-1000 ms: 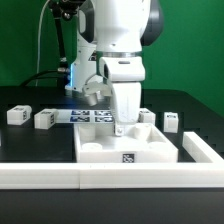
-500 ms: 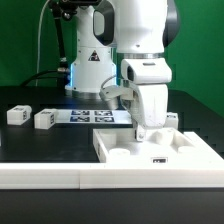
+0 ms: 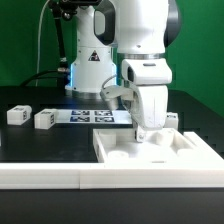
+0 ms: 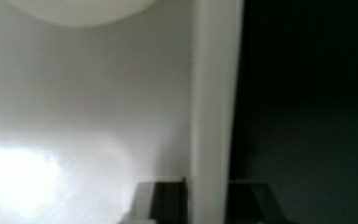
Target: Assemble one leg
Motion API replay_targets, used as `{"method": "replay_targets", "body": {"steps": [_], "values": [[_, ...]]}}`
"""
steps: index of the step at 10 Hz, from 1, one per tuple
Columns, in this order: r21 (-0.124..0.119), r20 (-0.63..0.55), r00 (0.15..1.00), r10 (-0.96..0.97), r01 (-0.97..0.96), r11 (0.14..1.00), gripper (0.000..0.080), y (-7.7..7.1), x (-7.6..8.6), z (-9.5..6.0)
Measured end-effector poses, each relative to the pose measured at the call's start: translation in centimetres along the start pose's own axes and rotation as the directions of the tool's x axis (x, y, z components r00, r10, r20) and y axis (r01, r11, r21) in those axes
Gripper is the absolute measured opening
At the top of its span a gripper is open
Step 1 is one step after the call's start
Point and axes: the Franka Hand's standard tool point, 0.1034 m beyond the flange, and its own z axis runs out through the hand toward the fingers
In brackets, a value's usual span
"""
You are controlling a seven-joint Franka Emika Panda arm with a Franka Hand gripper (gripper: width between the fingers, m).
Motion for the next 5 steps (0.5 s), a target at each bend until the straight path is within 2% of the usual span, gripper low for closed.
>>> {"method": "replay_targets", "body": {"steps": [2, 3, 4, 5], "values": [[0.000, 0.000, 1.000, 0.001, -0.001, 1.000, 0.0410, -0.01, -0.03, 0.01], [0.000, 0.000, 1.000, 0.001, -0.001, 1.000, 0.0550, -0.01, -0.04, 0.01], [0.000, 0.000, 1.000, 0.001, -0.001, 1.000, 0.0550, -0.02, -0.05, 0.01], [0.000, 0.000, 1.000, 0.001, -0.001, 1.000, 0.0631, -0.02, -0.05, 0.01]]}}
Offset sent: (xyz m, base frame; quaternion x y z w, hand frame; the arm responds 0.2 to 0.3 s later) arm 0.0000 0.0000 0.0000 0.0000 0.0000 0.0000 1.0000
